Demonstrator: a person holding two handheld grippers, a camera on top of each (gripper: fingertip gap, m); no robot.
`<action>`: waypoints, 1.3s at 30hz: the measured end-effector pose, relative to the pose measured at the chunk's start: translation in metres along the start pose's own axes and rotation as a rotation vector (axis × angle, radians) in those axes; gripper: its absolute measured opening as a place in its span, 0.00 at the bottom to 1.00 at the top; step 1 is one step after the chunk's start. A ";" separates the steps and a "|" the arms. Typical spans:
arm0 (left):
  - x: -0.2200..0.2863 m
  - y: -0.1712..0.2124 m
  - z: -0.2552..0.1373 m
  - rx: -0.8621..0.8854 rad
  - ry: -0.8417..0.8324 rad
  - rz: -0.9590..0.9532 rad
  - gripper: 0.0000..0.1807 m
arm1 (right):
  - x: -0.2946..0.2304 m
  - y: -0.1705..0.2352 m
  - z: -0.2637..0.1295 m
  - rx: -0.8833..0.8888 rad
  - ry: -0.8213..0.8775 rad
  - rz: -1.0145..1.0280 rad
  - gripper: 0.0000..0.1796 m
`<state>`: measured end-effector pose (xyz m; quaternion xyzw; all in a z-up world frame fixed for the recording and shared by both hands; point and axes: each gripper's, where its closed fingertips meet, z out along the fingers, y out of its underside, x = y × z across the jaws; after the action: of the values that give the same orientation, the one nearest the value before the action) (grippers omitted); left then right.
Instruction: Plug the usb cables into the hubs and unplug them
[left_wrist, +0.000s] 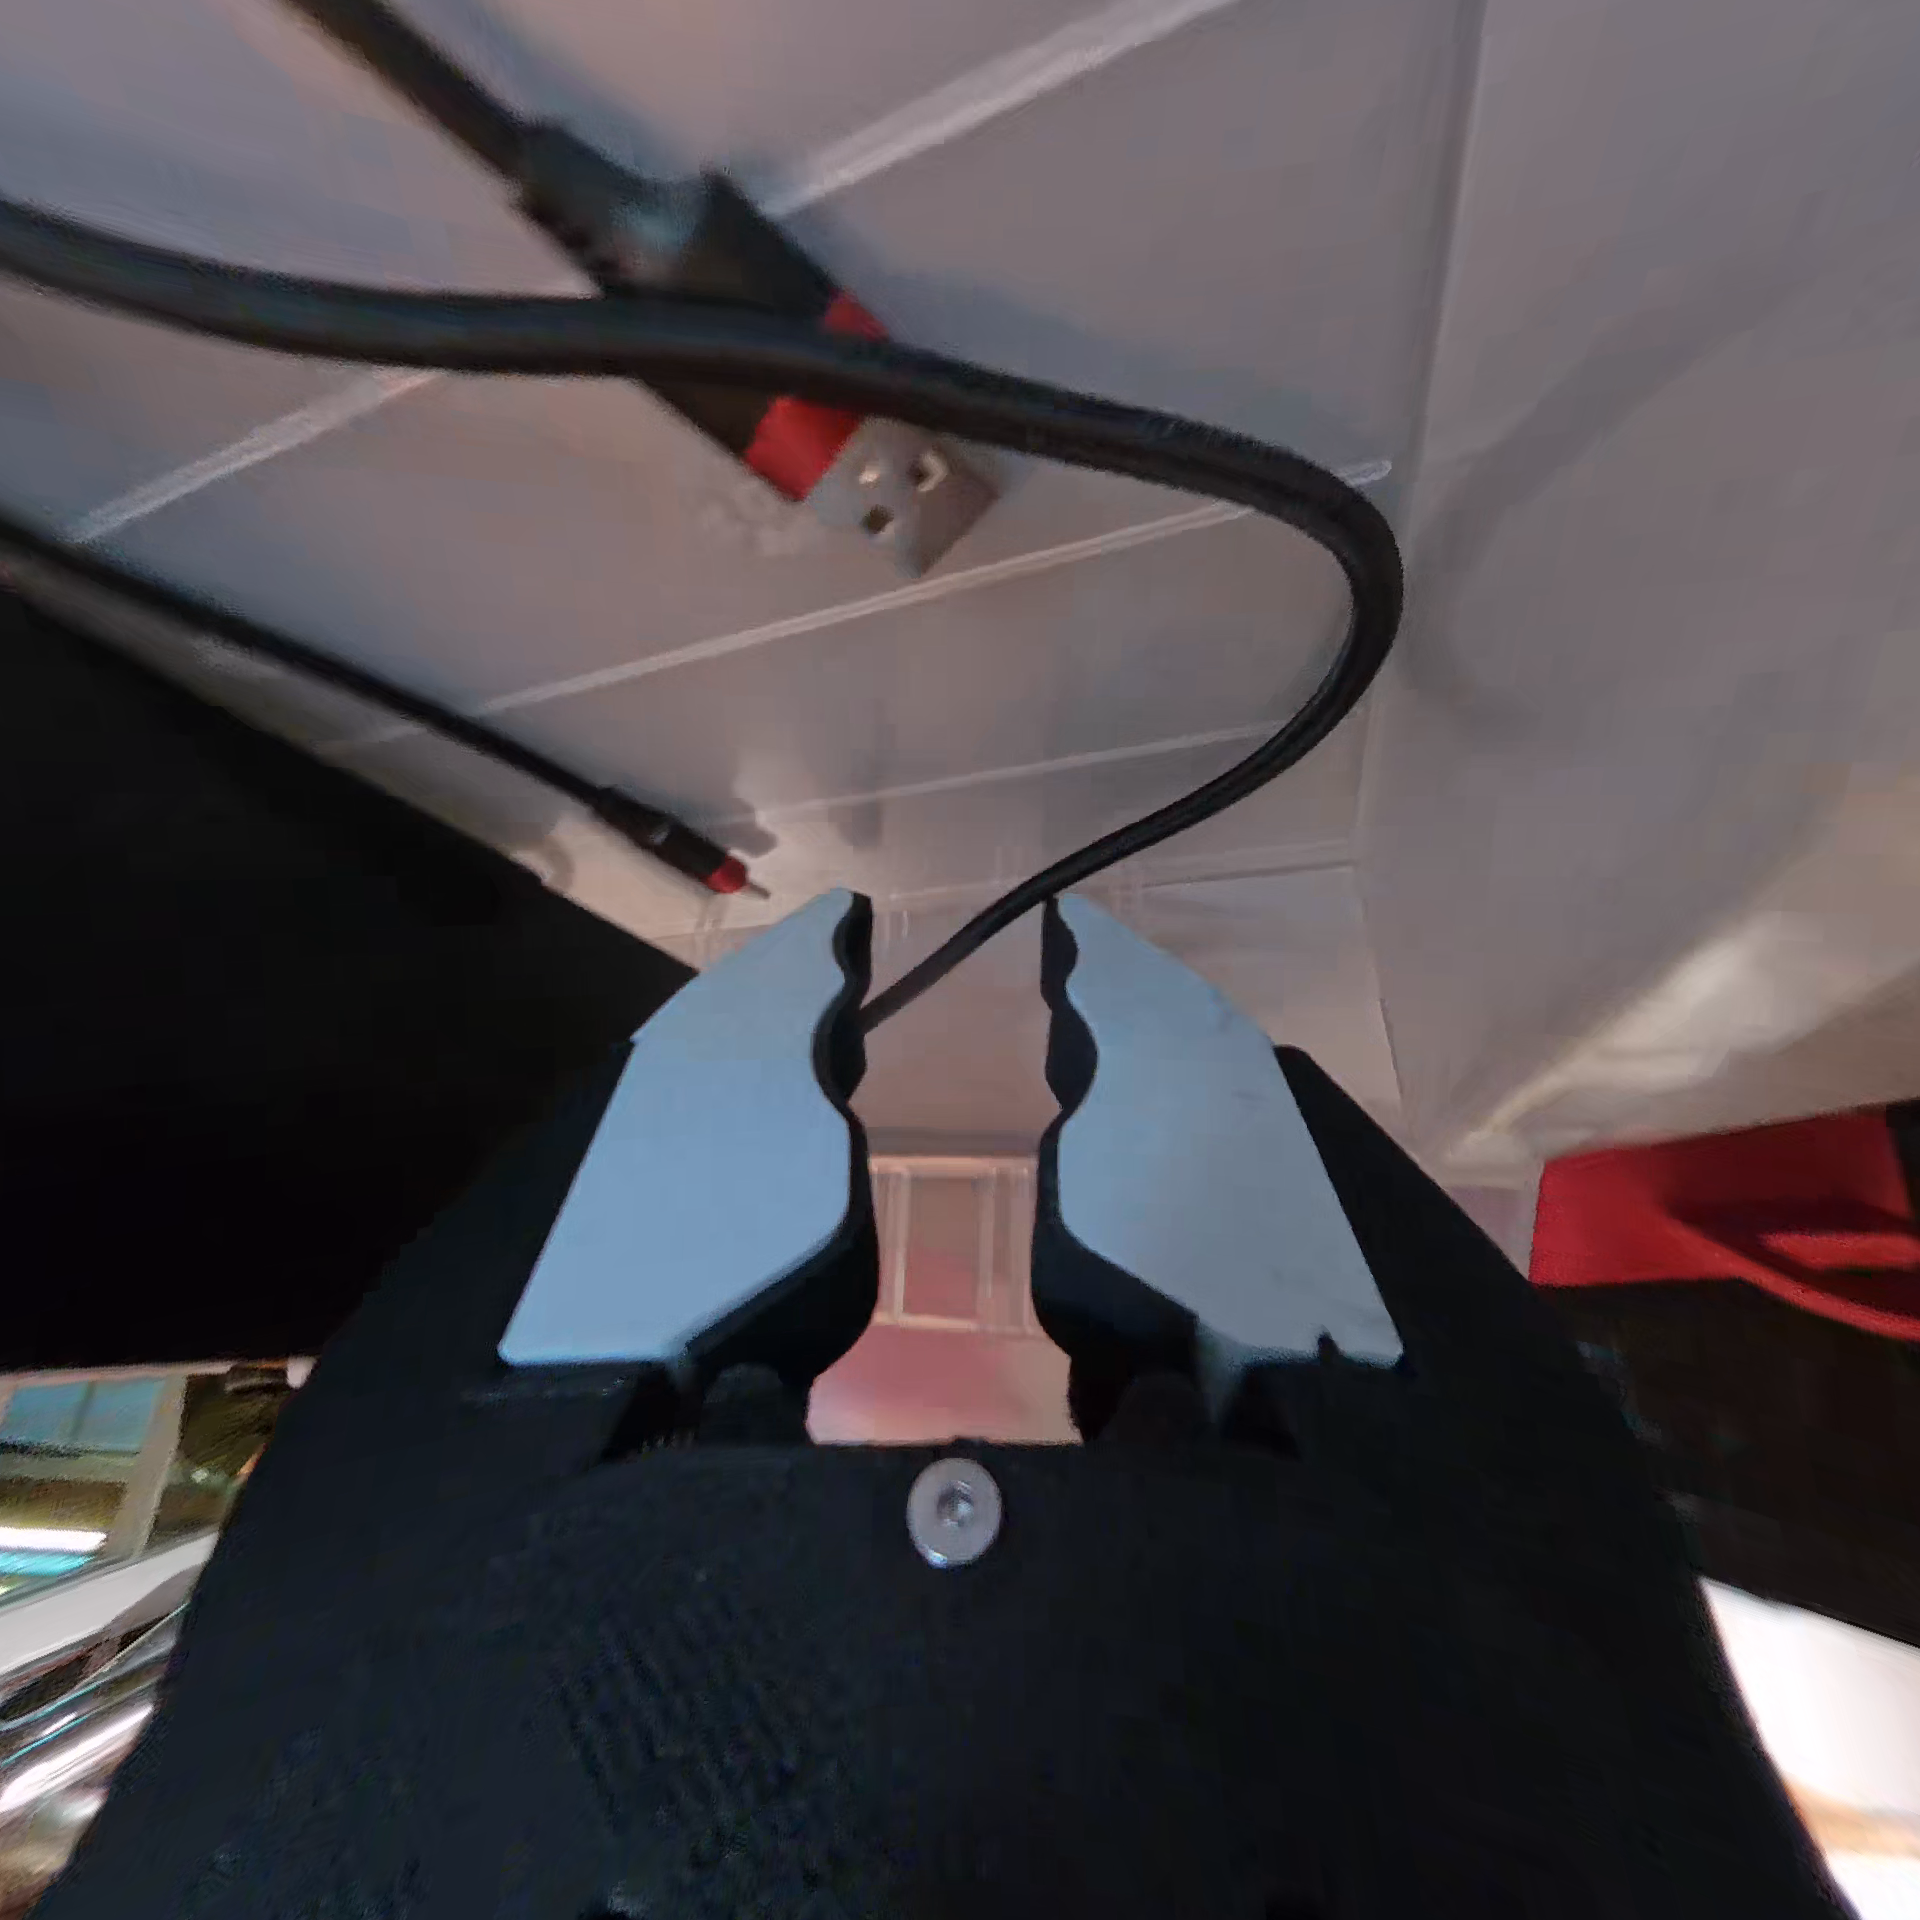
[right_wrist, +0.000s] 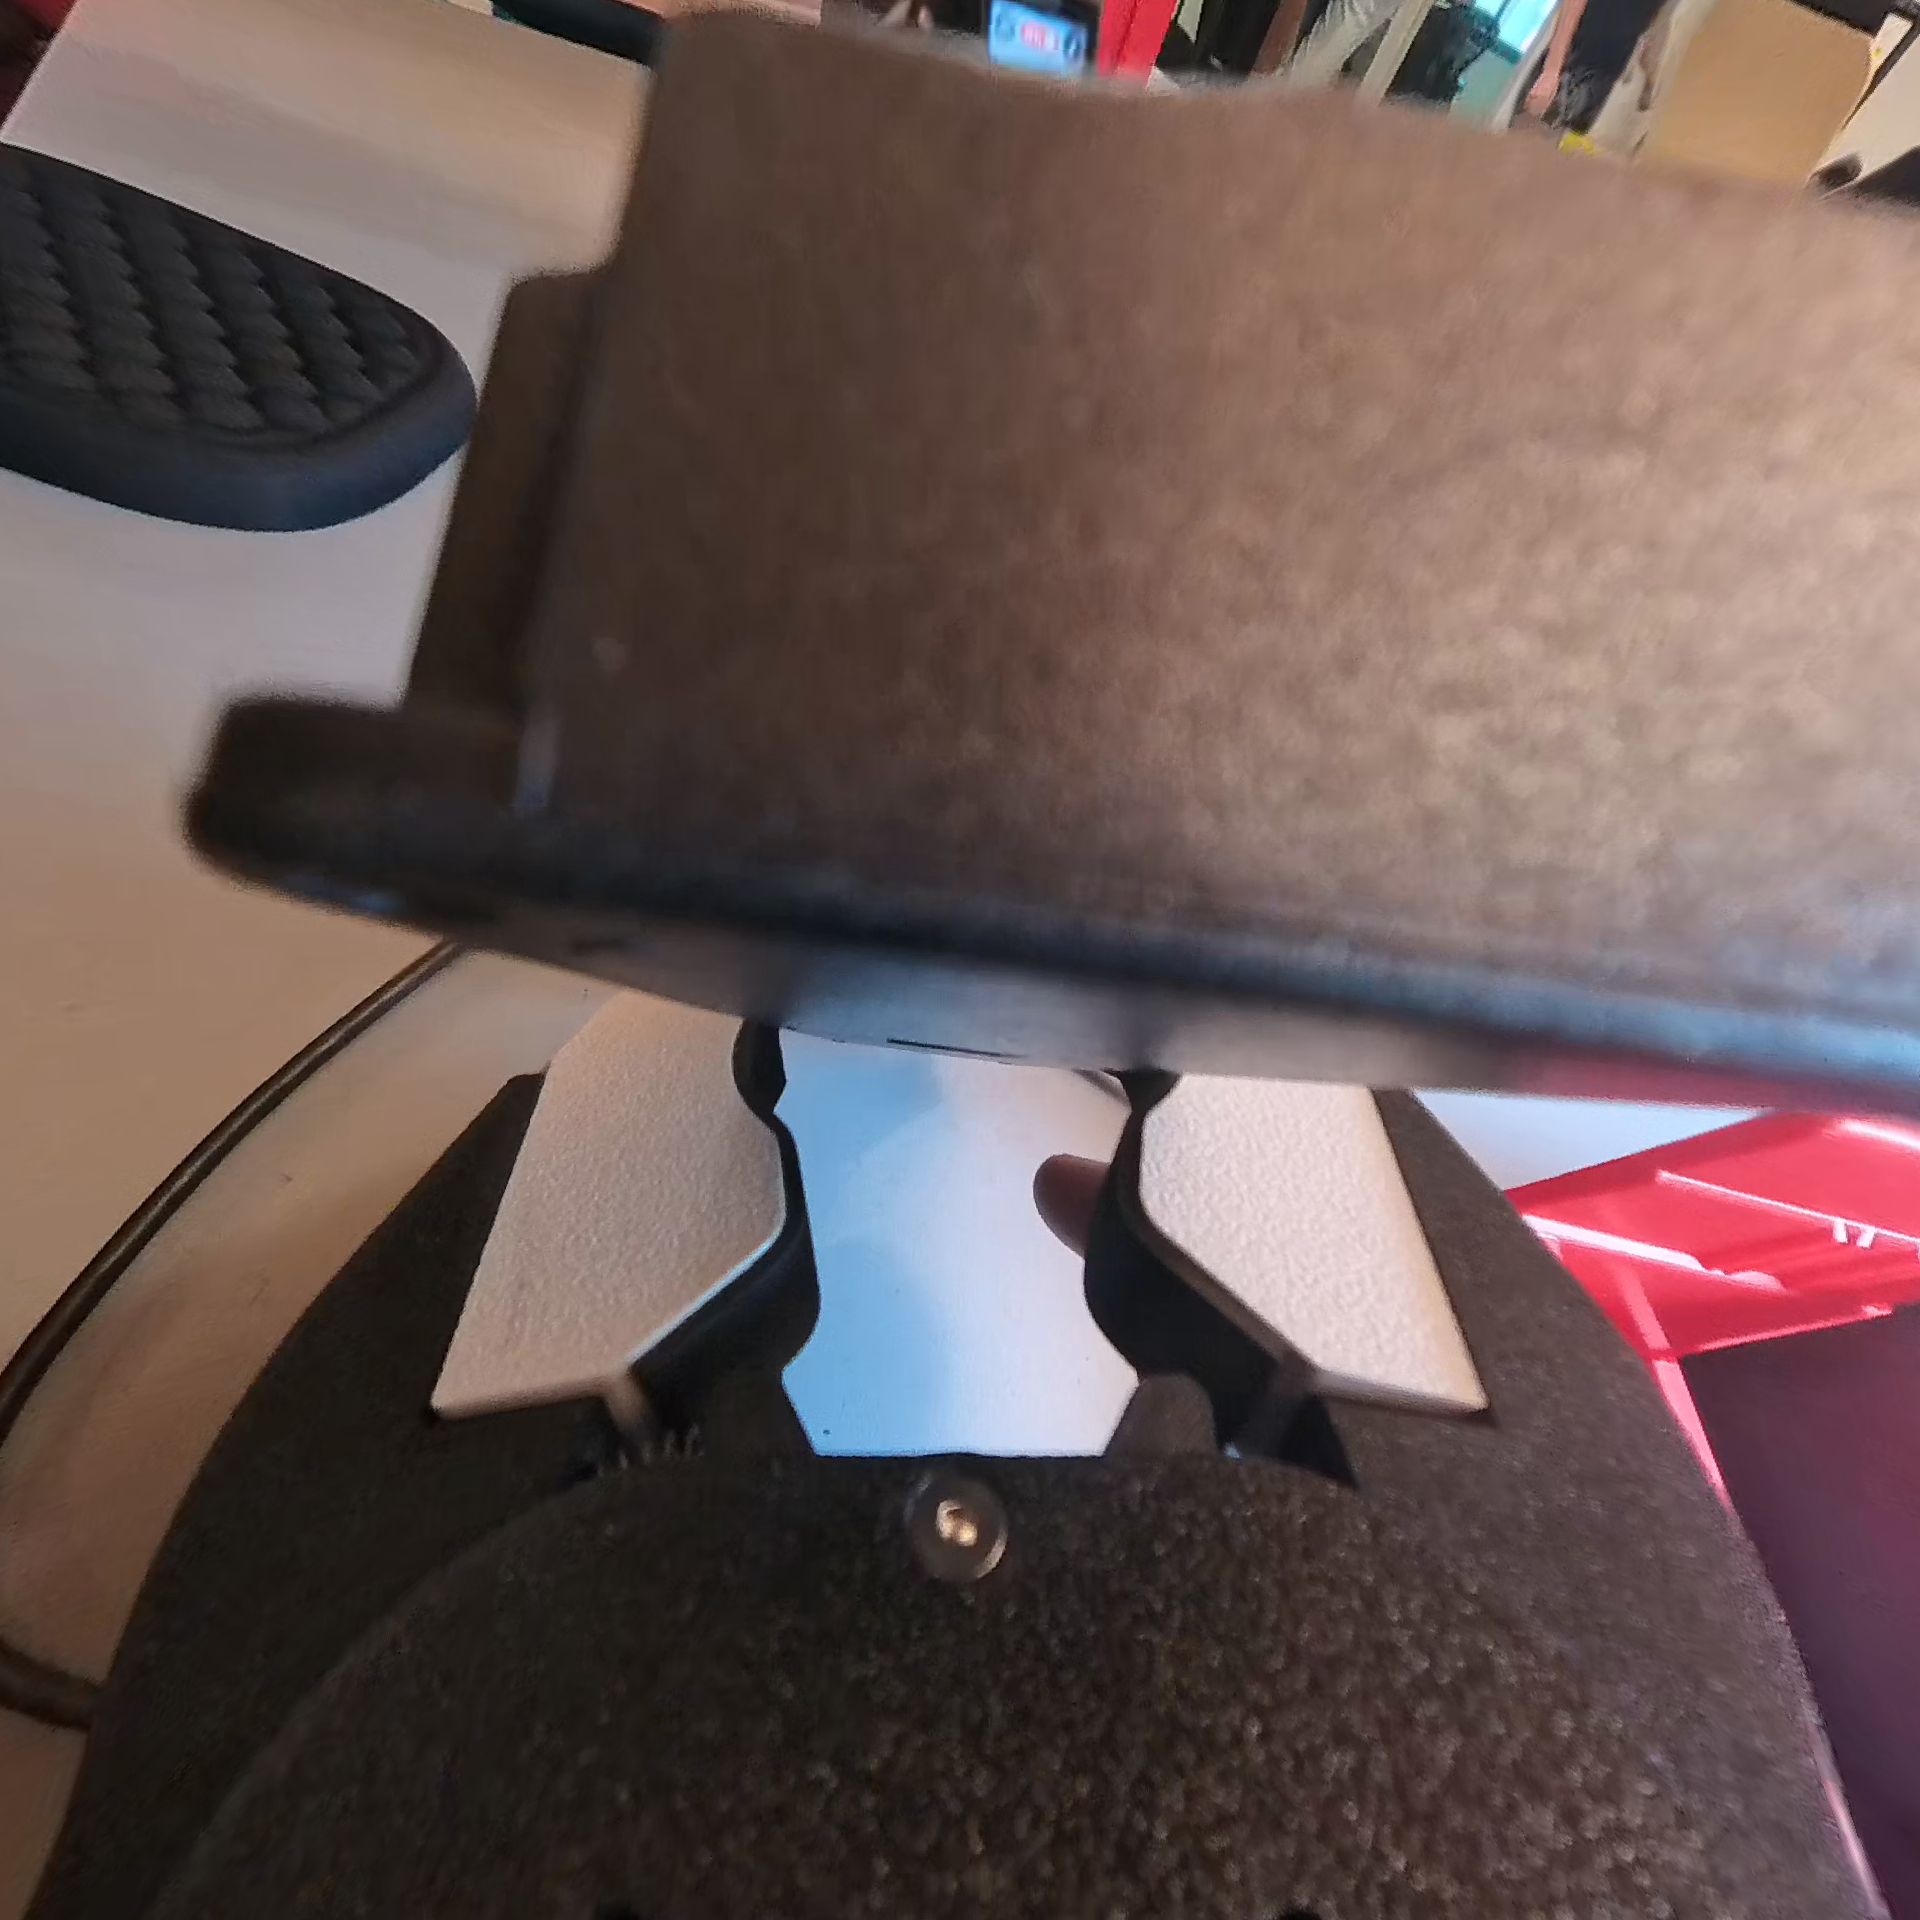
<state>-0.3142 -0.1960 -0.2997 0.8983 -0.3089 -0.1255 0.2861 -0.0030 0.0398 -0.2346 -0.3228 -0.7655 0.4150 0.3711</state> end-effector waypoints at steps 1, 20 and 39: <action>0.003 -0.001 0.004 -0.003 0.028 0.007 0.13 | 0.000 0.000 0.000 -0.001 -0.001 -0.001 0.35; 0.049 -0.062 -0.239 1.338 0.298 -0.686 0.02 | -0.001 -0.004 -0.004 -0.003 -0.001 -0.027 0.35; 0.120 -0.165 -0.217 1.349 0.148 -0.395 0.15 | 0.002 -0.001 -0.004 -0.006 0.001 -0.004 0.35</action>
<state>-0.0536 -0.0702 -0.2290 0.9250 -0.1303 0.1052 -0.3409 -0.0013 0.0427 -0.2314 -0.3225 -0.7672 0.4118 0.3714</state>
